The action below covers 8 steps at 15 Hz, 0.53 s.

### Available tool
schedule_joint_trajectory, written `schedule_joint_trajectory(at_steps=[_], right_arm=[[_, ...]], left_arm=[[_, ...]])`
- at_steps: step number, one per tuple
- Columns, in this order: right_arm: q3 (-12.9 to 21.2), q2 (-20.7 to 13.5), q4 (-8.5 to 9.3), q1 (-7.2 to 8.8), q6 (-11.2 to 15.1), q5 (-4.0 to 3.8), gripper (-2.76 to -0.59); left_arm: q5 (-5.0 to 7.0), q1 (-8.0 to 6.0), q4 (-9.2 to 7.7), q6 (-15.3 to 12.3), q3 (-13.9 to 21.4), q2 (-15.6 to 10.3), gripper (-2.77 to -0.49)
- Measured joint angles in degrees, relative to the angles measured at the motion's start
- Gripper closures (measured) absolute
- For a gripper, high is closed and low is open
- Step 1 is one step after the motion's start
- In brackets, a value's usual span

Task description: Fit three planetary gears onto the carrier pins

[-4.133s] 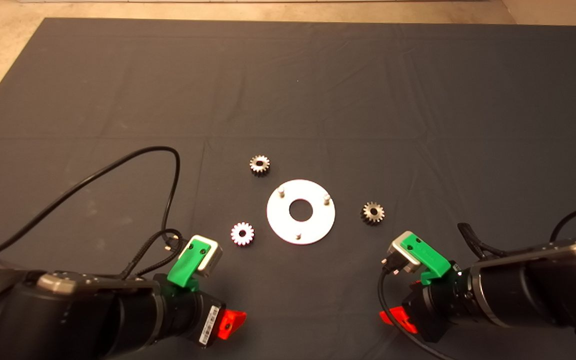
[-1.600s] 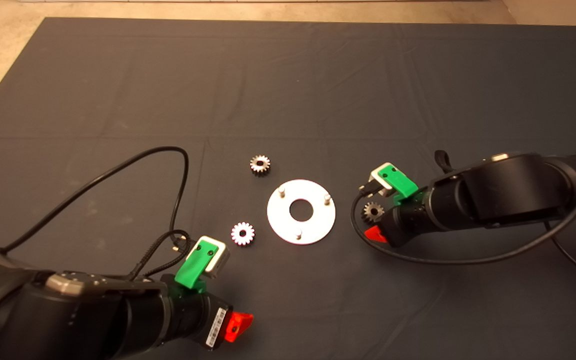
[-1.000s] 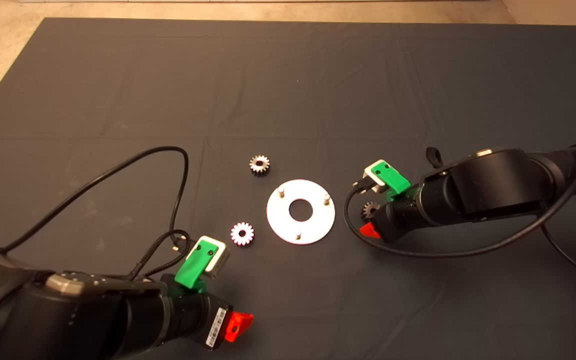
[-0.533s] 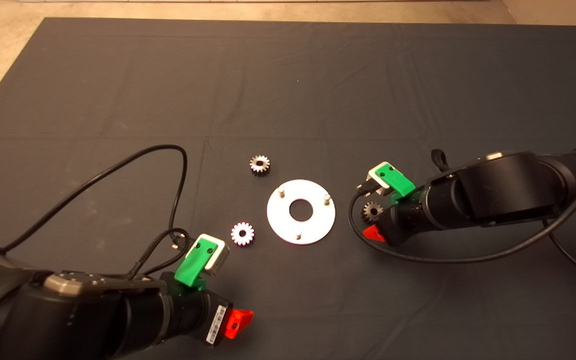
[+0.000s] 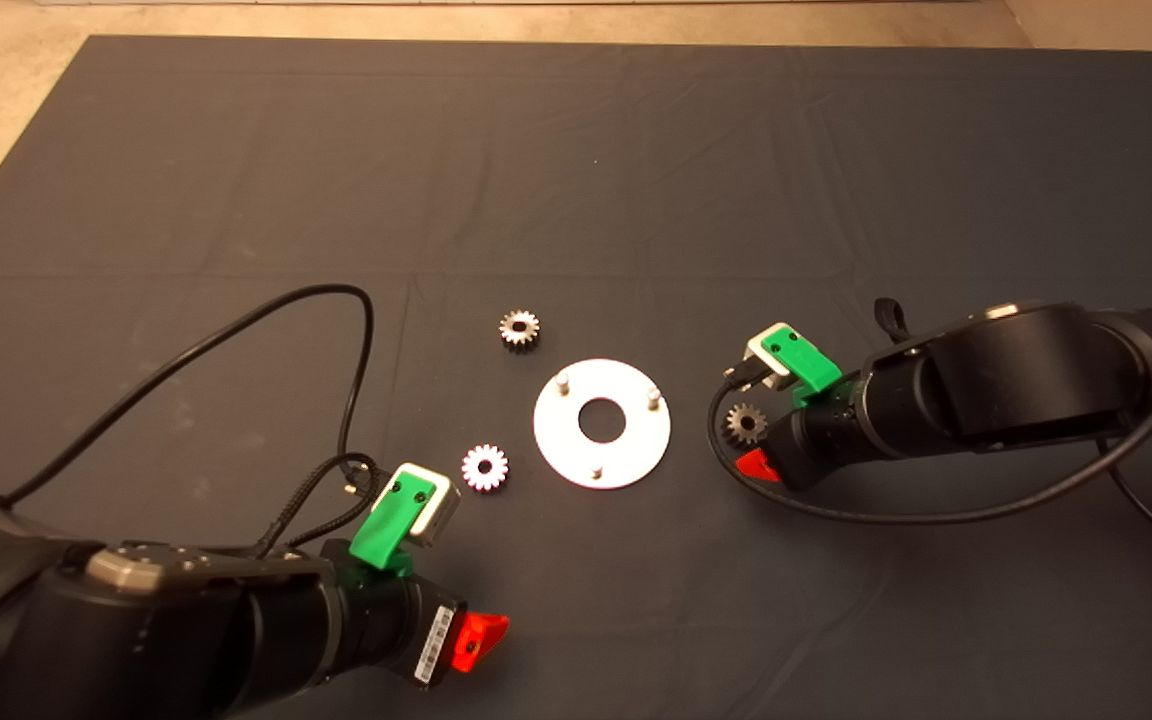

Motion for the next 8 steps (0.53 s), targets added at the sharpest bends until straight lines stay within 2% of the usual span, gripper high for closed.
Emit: schedule_joint_trajectory(at_steps=[8], right_arm=[[-4.5, 0.0, -0.29, -0.05, -1.7, 0.00, -2.06]], left_arm=[[0.00, 0.00, 0.01, 0.0, 0.0, 0.1, -2.76]])
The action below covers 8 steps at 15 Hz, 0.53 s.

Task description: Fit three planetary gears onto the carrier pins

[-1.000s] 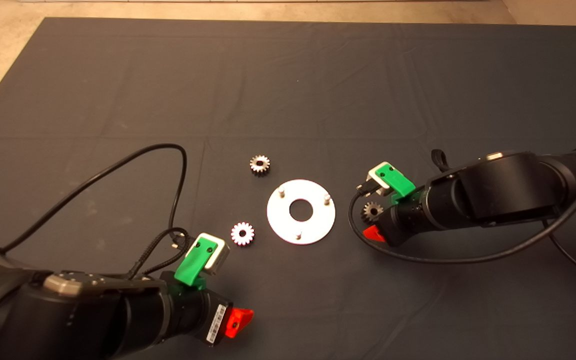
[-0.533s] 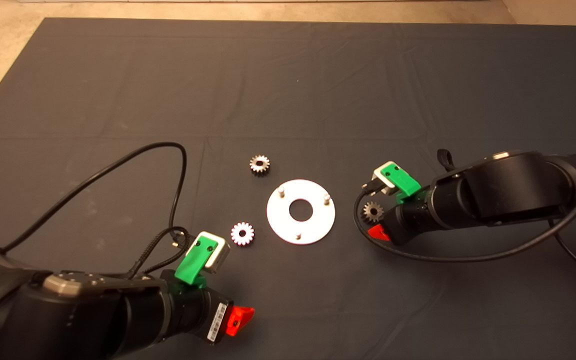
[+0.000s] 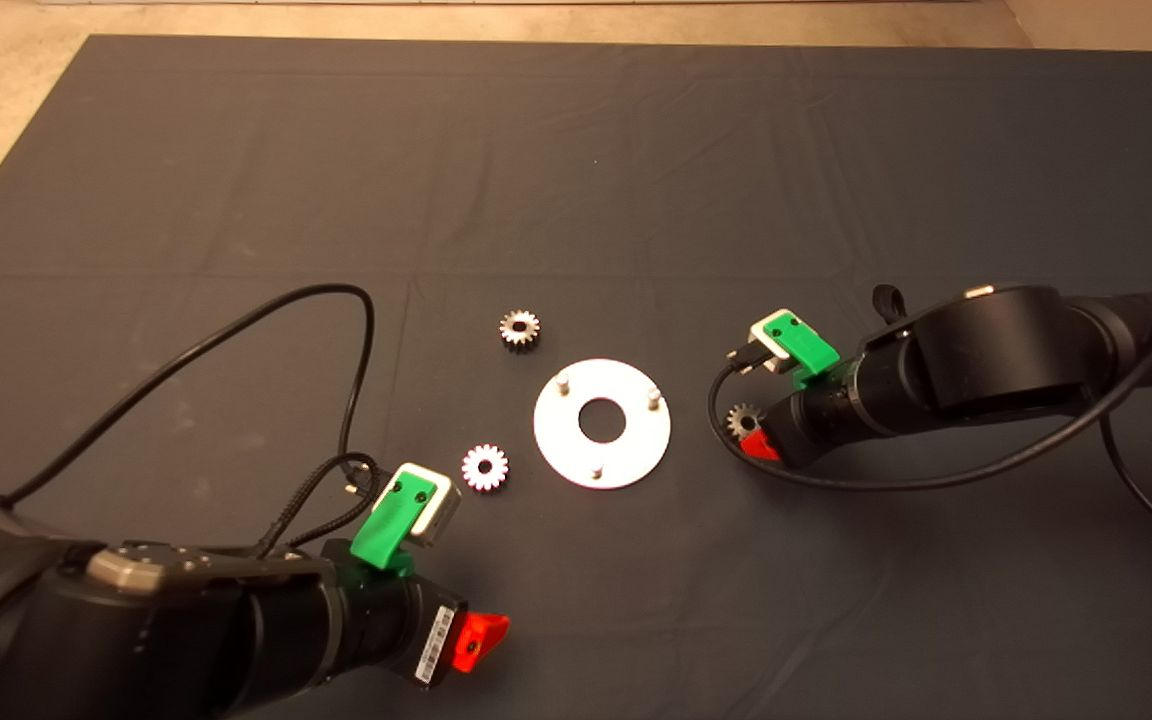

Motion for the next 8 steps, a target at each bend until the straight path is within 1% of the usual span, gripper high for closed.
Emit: schedule_joint_trajectory(at_steps=[4, 8], right_arm=[[-0.8, 0.1, -0.14, -0.01, -0.1, -0.01, -2.06], [-0.9, 1.6, -0.17, -0.17, -0.1, 0.00, -2.06]], left_arm=[[0.00, 0.00, 0.00, 0.0, 0.0, 0.0, -2.76], [0.00, 0.00, 0.00, 0.0, 0.0, 0.0, -2.76]])
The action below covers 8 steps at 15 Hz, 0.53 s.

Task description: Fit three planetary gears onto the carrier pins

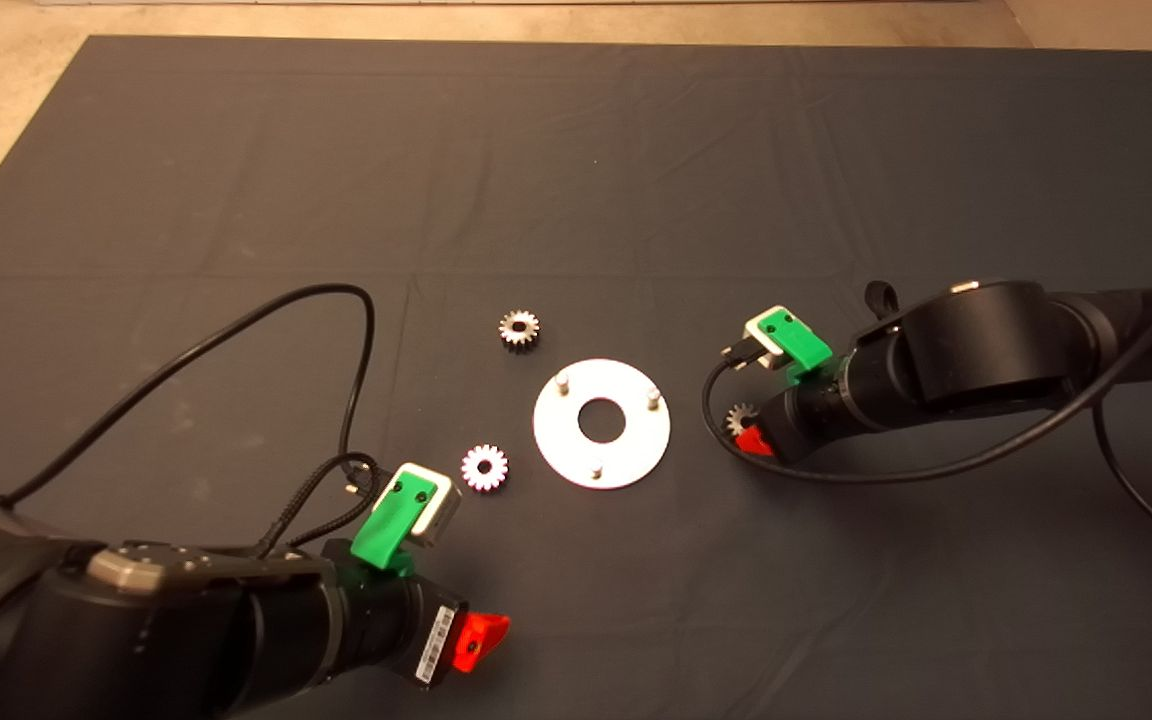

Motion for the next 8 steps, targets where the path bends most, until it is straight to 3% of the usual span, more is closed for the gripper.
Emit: schedule_joint_trajectory(at_steps=[8], right_arm=[[-0.9, 1.0, 0.00, -0.44, 0.0, 0.04, -2.06]], left_arm=[[0.00, 0.00, 0.05, 0.2, 0.0, 0.0, -2.76]])
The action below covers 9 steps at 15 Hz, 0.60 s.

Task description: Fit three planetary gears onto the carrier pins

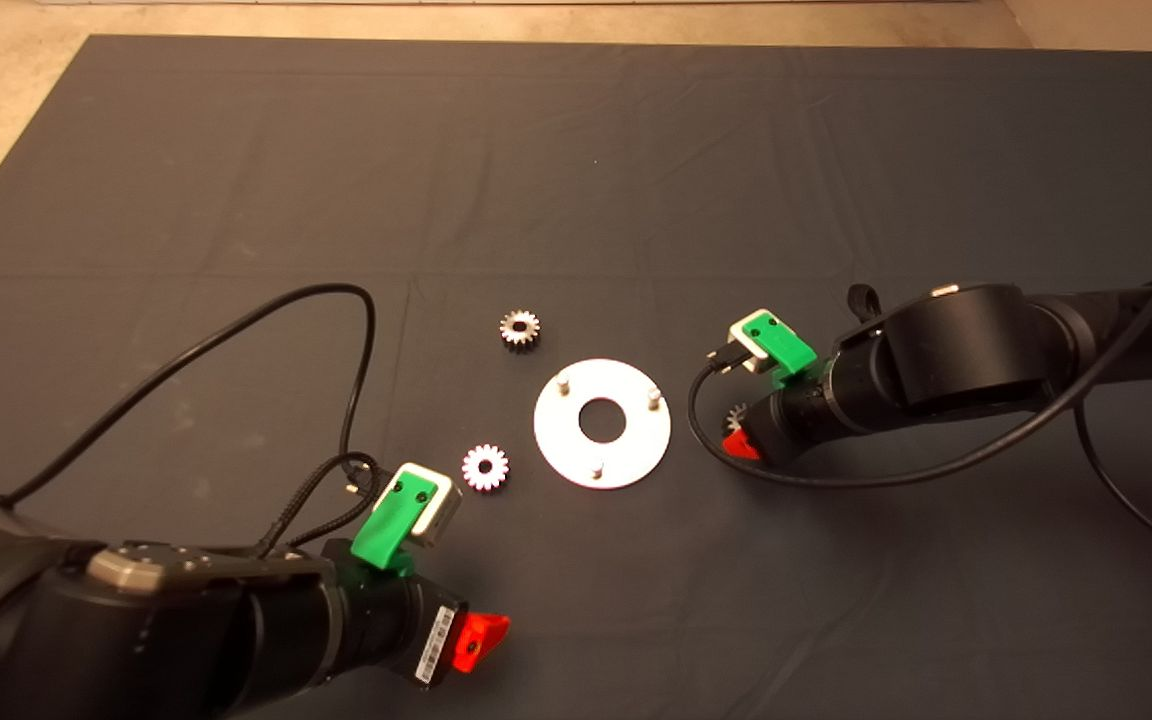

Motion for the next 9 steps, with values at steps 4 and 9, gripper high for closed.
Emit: schedule_joint_trajectory(at_steps=[4, 9], right_arm=[[-1.1, 0.0, 0.00, -1.13, 0.0, -0.04, -2.06], [-3.3, 0.1, -0.02, -1.49, 0.0, 2.79, -2.06]], left_arm=[[0.00, 0.00, 0.00, 0.0, 0.0, 0.0, -2.76], [0.00, 0.00, 0.00, 0.0, 0.0, 0.0, -2.76]])
